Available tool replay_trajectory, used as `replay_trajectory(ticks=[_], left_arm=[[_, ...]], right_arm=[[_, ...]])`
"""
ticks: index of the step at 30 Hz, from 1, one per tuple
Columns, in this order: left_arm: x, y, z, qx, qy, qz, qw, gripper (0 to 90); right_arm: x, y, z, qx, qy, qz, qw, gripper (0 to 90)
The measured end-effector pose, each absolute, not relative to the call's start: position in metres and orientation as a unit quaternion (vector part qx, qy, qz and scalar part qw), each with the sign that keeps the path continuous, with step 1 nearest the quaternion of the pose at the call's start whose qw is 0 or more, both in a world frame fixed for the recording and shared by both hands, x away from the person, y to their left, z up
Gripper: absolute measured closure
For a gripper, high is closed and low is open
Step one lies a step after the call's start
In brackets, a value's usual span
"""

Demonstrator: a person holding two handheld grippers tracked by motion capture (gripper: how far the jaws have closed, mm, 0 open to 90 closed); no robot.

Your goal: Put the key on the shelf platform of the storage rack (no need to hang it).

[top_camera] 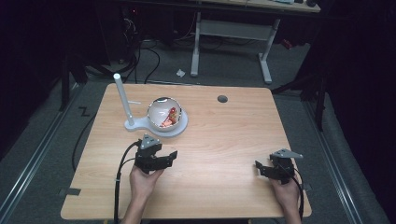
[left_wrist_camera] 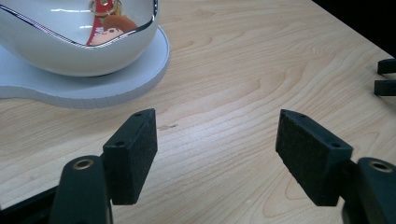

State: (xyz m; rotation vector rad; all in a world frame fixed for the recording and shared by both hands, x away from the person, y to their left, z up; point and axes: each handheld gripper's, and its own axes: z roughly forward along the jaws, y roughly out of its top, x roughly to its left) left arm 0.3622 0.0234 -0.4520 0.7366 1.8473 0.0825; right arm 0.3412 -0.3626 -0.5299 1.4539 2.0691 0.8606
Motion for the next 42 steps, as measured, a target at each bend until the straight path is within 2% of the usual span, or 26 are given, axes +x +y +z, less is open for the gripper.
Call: replay_trajectory(ticks=[16,32,42], left_arm=[[0.364,-0.001,-0.471,0.346,0.775,0.046,0.528,30.2],[0.375,-0.005,-0.488,0.327,0.79,0.043,0.517,31.2],[0.381,-0.008,-0.506,0.331,0.796,0.067,0.502,31.4]], right_arm=[[0.341,-0.362,-0.53,0.527,0.755,0.314,0.232,27.8],[0.341,-0.362,-0.53,0.528,0.754,0.314,0.232,27.8],[0.341,-0.362,-0.53,0.529,0.754,0.314,0.232,27.9]])
